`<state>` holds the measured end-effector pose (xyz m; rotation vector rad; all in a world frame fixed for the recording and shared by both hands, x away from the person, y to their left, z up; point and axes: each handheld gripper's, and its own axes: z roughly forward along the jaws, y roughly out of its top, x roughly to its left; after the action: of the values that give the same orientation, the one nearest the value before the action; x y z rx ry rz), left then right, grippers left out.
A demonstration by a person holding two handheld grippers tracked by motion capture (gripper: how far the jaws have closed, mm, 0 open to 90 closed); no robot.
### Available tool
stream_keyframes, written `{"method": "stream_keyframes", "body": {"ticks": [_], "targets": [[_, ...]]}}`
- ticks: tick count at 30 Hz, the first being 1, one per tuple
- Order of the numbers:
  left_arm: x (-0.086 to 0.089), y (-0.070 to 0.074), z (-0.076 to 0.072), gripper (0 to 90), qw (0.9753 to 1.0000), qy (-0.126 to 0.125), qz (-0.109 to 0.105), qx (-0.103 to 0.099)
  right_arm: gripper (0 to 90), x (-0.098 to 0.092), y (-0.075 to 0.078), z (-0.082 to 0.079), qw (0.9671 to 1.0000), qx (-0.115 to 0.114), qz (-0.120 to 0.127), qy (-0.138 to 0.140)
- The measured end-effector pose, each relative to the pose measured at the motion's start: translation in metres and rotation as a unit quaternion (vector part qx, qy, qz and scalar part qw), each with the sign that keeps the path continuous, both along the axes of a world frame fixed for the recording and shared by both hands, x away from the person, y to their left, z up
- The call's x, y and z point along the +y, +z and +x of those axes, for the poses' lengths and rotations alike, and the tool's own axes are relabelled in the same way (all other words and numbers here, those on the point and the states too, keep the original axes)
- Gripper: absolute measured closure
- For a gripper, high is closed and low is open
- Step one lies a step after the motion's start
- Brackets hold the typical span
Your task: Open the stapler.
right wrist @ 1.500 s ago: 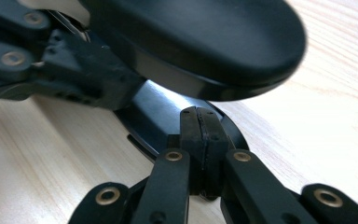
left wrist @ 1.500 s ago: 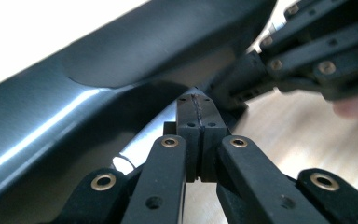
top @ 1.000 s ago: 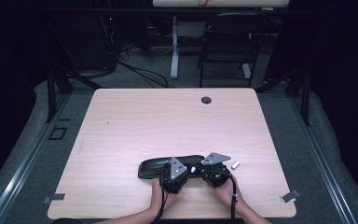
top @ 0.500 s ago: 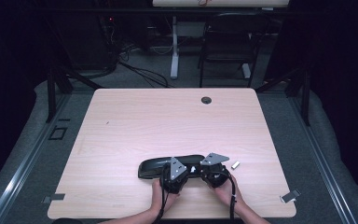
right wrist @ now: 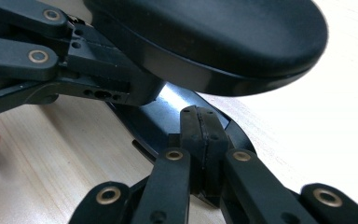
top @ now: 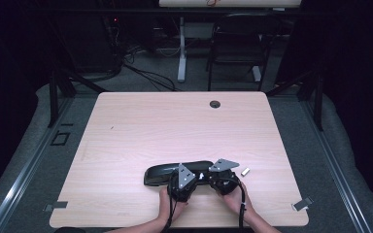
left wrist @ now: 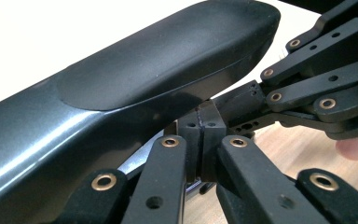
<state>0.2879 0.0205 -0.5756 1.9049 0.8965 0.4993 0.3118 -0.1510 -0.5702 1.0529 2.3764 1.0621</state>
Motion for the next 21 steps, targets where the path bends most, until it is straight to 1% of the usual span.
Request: {"method": "stream_keyframes", "body": {"ticks": [3, 6, 8, 10, 14, 15, 18, 19, 21], "targets": [[-0.0013, -0.0006, 0.0011, 90.0, 1.0000, 0.001, 0.002, -0.002, 90.0, 0.0000, -0.0001, -0.0004, 1.0000, -0.001, 0.000, -0.001], [-0.0026, -0.0017, 0.0015, 90.0, 1.0000, 0.005, -0.005, -0.002, 90.0, -0.0005, 0.0001, -0.0006, 1.0000, 0.001, -0.001, -0.001], [-0.0025, -0.0022, 0.0011, 90.0, 1.0000, 0.006, -0.004, -0.005, 90.0, -0.0004, -0.0002, -0.0009, 1.0000, 0.000, 0.000, -0.003], [-0.0023, -0.0030, 0.0013, 90.0, 0.9998, 0.013, -0.014, 0.001, 90.0, -0.0007, -0.0003, -0.0011, 1.0000, -0.001, -0.001, -0.003], [-0.0021, -0.0025, 0.0022, 90.0, 0.9999, 0.011, -0.011, 0.001, 90.0, -0.0011, -0.0001, -0.0009, 1.0000, 0.001, -0.002, 0.000], [-0.0021, -0.0025, 0.0022, 90.0, 0.9999, 0.012, -0.012, 0.002, 90.0, -0.0007, -0.0008, -0.0010, 1.0000, 0.000, 0.005, -0.003], [-0.0020, -0.0030, 0.0011, 90.0, 0.9998, 0.014, -0.014, 0.000, 90.0, -0.0011, -0.0005, -0.0010, 1.0000, 0.001, 0.003, -0.003], [-0.0020, -0.0033, 0.0011, 90.0, 0.9999, 0.013, -0.011, -0.004, 90.0, -0.0014, -0.0010, -0.0008, 1.0000, 0.002, 0.008, -0.005], [-0.0023, -0.0039, 0.0012, 90.0, 0.9998, 0.014, -0.011, -0.007, 90.0, -0.0010, -0.0005, -0.0003, 0.9999, 0.006, 0.009, -0.008]]}}
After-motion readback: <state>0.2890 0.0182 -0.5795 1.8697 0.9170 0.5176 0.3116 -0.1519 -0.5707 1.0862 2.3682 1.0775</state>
